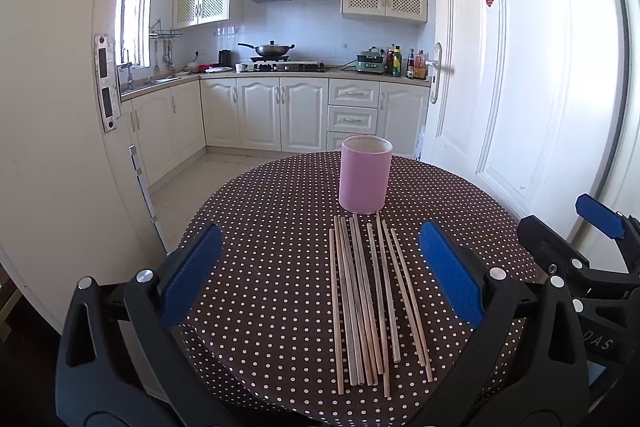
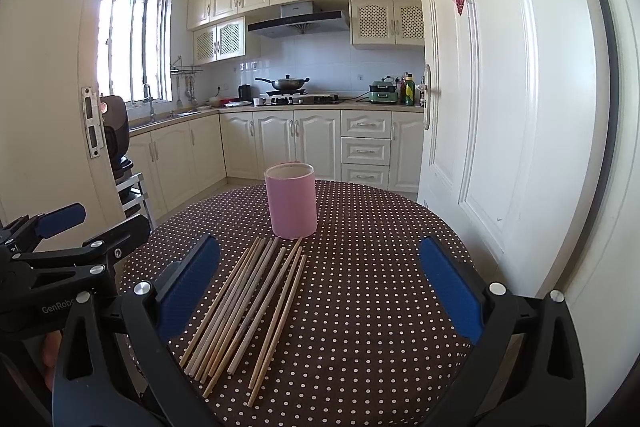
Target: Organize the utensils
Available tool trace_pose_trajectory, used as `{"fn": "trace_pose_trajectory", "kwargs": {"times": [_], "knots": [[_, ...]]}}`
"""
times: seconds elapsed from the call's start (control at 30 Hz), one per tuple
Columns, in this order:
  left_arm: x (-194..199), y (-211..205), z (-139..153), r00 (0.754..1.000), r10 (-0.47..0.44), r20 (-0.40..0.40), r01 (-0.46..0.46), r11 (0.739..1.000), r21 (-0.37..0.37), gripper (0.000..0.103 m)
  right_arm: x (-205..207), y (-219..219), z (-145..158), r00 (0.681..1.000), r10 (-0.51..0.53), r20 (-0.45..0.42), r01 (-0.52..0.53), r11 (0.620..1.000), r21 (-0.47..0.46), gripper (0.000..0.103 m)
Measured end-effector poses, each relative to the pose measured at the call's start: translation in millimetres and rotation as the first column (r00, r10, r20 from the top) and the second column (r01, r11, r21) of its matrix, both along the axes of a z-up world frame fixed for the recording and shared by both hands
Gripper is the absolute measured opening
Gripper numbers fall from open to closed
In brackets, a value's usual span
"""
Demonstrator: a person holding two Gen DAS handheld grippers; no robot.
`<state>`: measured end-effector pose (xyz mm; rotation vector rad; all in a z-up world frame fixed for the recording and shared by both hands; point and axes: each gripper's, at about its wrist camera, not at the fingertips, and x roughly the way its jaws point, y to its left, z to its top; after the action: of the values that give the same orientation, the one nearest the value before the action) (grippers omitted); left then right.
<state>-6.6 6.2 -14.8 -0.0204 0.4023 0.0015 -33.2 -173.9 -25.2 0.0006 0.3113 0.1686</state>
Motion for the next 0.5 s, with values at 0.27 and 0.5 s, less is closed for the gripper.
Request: {"fn": "trace_pose_trajectory", "kwargs": {"times": [0.27,0.5], "knots": [[1.0,-2.9,2.1,1.0,-0.008,0.01,0.008,1.0,0.007,0.097,-1.0,-3.1,0.2,1.0,-0.011,0.006,0.011,1.0,0.006,0.096],[3.7,-1.8,1.0,1.0,-0.007,0.005,0.007,1.0,0.001,0.097,2.7,-2.0,0.1,1.0,-0.006,0.0,0.006,1.0,0.001,0.096]]}}
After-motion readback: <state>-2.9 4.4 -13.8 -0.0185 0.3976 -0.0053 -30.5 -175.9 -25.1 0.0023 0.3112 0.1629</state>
